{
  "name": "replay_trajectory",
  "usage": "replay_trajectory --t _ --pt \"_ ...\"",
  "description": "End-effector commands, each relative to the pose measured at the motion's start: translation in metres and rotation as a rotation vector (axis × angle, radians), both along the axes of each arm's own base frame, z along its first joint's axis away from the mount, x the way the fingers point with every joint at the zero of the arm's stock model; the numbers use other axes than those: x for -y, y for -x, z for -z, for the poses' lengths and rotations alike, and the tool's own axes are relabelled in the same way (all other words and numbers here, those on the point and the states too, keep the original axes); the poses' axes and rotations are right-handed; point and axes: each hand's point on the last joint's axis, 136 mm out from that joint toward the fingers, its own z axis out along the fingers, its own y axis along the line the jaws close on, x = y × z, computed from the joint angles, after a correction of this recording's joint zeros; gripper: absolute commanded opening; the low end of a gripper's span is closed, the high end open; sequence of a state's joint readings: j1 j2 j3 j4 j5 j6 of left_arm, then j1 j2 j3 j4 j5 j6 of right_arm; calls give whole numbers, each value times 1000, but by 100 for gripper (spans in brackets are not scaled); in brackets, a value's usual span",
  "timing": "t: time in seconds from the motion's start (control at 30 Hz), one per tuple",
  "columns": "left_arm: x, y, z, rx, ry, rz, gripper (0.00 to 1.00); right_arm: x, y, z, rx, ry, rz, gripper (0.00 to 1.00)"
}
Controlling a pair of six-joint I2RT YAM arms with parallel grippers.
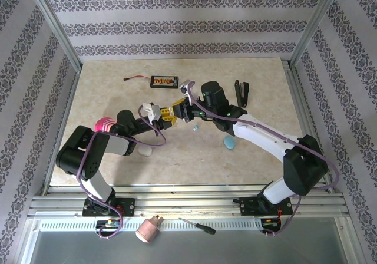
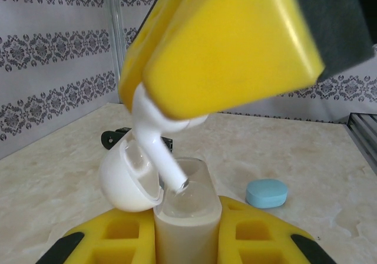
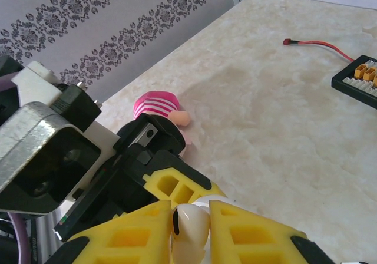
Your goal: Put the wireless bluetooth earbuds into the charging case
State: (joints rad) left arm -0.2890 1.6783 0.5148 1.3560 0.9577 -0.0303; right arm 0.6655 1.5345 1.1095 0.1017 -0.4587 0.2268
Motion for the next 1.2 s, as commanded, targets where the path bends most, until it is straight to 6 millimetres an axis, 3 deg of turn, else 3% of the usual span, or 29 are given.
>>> replay_trajectory --t 0.0,0.27,0.7,0.9,1.0,1.07,1.17 --pt "6 7 -24 76 39 26 0 -9 1 4 12 -13 -29 20" --pt "2 0 -30 53 64 -17 0 -10 0 16 12 22 -27 20" --pt "-3 -14 -39 -34 133 -82 0 -12 1 8 87 -91 -14 18" --pt "-7 -18 -45 -51 161 -116 0 -11 3 16 101 -94 -18 18" --pt "-6 -17 -47 -39 160 -108 0 -10 5 18 92 -96 -25 26" --pt "-6 -15 -48 -23 152 -105 0 -8 6 11 97 -110 -18 36" --pt "-5 -13 -47 -13 144 -98 0 -2 5 -3 110 -123 2 40"
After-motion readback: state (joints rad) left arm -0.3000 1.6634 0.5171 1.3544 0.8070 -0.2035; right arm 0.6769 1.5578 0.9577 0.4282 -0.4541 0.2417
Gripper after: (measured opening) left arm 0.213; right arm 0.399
